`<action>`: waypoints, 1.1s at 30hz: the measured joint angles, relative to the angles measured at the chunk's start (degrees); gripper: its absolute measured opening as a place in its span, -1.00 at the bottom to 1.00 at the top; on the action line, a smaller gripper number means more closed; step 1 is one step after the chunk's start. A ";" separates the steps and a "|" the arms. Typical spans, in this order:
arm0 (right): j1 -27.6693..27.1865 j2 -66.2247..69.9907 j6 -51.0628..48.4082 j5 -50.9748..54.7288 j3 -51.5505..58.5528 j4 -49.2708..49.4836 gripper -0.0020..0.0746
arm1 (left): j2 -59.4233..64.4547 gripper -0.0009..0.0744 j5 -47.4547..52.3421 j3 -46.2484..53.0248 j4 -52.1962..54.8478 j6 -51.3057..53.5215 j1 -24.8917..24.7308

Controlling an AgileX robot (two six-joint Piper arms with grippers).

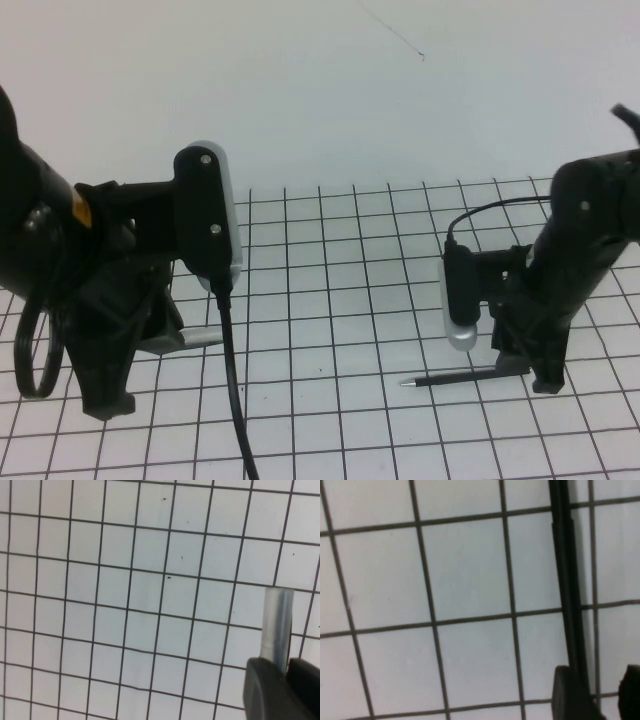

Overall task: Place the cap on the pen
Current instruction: Put the cap on the pen

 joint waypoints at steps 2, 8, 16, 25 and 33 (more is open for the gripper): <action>0.00 2.16 0.00 2.87 -2.08 0.00 -0.28 | 0.00 -0.97 0.00 0.00 0.00 0.00 0.00; 0.00 5.98 0.00 6.65 -6.21 -0.12 -0.28 | 0.00 -0.97 0.00 0.00 0.00 0.00 0.00; 0.00 7.79 0.00 6.00 -6.33 -4.05 -0.28 | -0.62 -0.97 -1.97 0.21 0.01 0.14 0.07; 0.00 9.44 0.00 6.00 -6.44 -4.05 -0.49 | -0.62 -0.87 -6.45 0.21 -0.21 2.35 0.07; 0.00 9.39 4.40 7.83 -6.92 -4.96 -0.95 | -0.62 -0.97 -14.65 0.21 -1.70 6.23 0.07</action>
